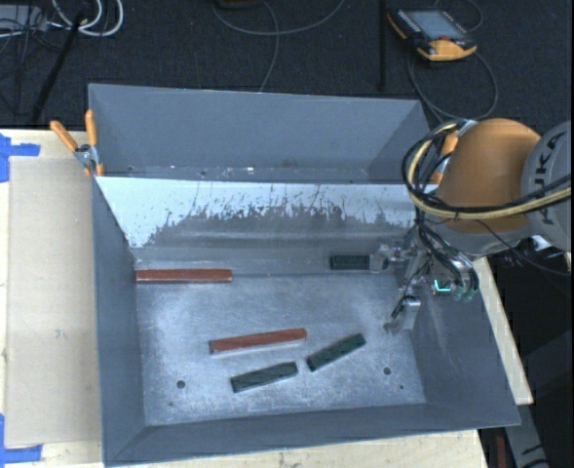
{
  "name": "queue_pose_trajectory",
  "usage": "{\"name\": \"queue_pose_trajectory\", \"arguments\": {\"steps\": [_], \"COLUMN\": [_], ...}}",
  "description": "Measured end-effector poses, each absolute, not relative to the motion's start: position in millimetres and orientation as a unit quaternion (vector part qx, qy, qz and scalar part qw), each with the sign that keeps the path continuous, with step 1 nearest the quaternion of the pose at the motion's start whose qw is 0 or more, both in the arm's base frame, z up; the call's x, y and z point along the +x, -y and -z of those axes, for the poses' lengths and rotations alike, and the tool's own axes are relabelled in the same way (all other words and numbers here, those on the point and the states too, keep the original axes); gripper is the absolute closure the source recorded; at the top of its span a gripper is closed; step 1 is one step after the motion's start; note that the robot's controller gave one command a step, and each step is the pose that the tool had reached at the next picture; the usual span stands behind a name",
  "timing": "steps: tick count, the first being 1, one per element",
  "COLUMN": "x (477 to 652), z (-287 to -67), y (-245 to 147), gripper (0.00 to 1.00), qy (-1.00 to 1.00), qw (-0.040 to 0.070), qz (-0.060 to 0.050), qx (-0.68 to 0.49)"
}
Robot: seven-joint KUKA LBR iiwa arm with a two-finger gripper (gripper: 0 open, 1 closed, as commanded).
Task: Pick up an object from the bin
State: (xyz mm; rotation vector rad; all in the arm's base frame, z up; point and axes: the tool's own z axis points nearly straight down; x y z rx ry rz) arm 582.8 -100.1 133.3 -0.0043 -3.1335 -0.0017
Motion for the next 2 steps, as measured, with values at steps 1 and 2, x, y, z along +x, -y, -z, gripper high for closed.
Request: {"name": "queue_pose_trajectory", "arguments": {"steps": [1,2], "x": [584.8,584.8], "z": [-137.8,-137.8], "y": [99.4,99.3], "gripper": [1.00,0.00], "qy": [1.000,1.000], "qw": [0.000,0.000], "qz": [0.000,0.000], "qx": [0.001,0.001]}}
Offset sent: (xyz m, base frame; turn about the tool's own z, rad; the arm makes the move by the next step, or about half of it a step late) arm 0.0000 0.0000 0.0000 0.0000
